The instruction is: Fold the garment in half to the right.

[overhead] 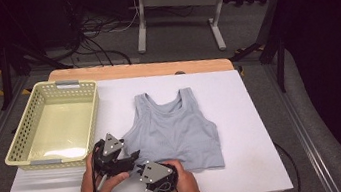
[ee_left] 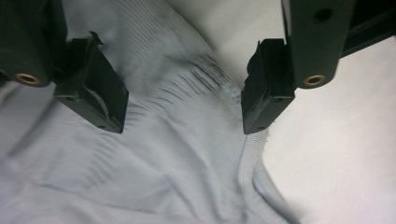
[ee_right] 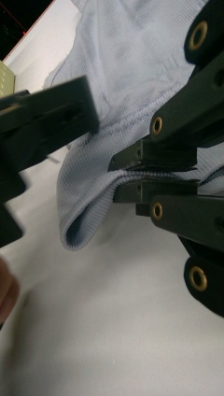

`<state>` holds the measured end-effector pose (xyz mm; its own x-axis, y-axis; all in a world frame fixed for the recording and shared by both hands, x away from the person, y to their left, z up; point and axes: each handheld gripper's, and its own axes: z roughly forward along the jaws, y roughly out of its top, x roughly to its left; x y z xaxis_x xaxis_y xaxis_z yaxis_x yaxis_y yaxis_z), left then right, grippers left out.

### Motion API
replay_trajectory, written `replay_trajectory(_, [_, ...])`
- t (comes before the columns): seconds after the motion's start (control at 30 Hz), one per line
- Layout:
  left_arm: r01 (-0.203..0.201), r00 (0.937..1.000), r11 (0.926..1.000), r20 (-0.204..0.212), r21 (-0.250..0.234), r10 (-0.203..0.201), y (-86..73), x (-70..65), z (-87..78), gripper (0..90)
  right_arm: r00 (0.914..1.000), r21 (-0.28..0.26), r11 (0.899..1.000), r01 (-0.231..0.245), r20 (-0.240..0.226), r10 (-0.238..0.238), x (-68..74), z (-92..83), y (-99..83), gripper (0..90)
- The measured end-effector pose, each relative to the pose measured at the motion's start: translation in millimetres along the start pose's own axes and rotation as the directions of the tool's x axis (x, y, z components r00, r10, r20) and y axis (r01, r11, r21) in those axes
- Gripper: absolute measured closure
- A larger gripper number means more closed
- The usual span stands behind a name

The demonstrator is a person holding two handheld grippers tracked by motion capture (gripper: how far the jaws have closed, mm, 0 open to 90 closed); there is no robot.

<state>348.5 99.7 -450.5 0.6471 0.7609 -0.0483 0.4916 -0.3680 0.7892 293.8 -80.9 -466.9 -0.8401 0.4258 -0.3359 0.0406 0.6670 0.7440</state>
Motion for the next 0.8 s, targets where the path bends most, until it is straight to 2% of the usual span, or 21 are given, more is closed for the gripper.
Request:
replay_trajectory(0.13, [0.088,0.9961,0.9958,0.002,0.027,-0.088,1.3,8.9,13.1,29.1,1.0000,-0.005,1.000,0.008,0.004,-0.008,1.1,-2.1,-1.4,85.3])
replay_trajectory(0.2, [0.139,0.9901,0.9894,0.015,0.043,-0.140,1.3,13.6,20.1,28.9,1.0000,-0.007,1.000,0.007,0.006,-0.007,1.7,-2.7,-1.6,85.3])
replay_trajectory(0.27, [0.171,0.9849,0.9836,0.019,0.058,-0.172,2.4,16.5,24.1,30.5,0.9999,-0.011,1.000,0.012,0.004,-0.012,1.8,-3.2,-1.8,85.3])
replay_trajectory(0.33, [0.182,0.9829,0.9812,0.018,0.064,-0.183,3.9,16.9,25.6,33.6,0.9999,-0.013,1.000,0.010,0.003,-0.010,1.9,-3.7,-2.0,85.3])
replay_trajectory(0.43, [0.178,0.9840,0.9819,0.003,0.066,-0.178,5.0,16.1,26.3,39.8,0.9999,-0.017,1.000,0.013,0.003,-0.012,2.3,-3.8,-2.0,85.3])
replay_trajectory(0.53, [0.177,0.9825,0.9813,0.044,0.074,-0.181,3.5,17.7,26.3,57.2,0.9998,-0.016,1.000,0.017,0.005,-0.017,2.7,-3.9,-1.9,85.2])
replay_trajectory(0.6, [0.162,0.9844,0.9837,0.057,0.079,-0.167,3.5,17.5,26.0,67.2,0.9998,-0.015,1.000,0.019,0.008,-0.019,3.3,-3.9,-1.8,85.2])
replay_trajectory(0.67, [0.150,0.9863,0.9861,0.060,0.072,-0.154,3.6,18.1,25.3,72.7,0.9996,-0.012,1.000,0.029,0.008,-0.029,3.9,-3.7,-1.7,85.1])
replay_trajectory(0.77, [0.164,0.9822,0.9846,0.082,0.060,-0.169,2.8,20.1,22.6,77.9,0.9995,-0.011,0.999,0.032,0.008,-0.032,4.6,-3.5,-1.5,85.1])
replay_trajectory(0.8, [0.159,0.9836,0.9860,0.079,0.051,-0.163,3.1,20.9,21.1,78.5,0.9994,-0.012,0.999,0.033,0.006,-0.033,4.2,-3.7,-1.6,85.1])
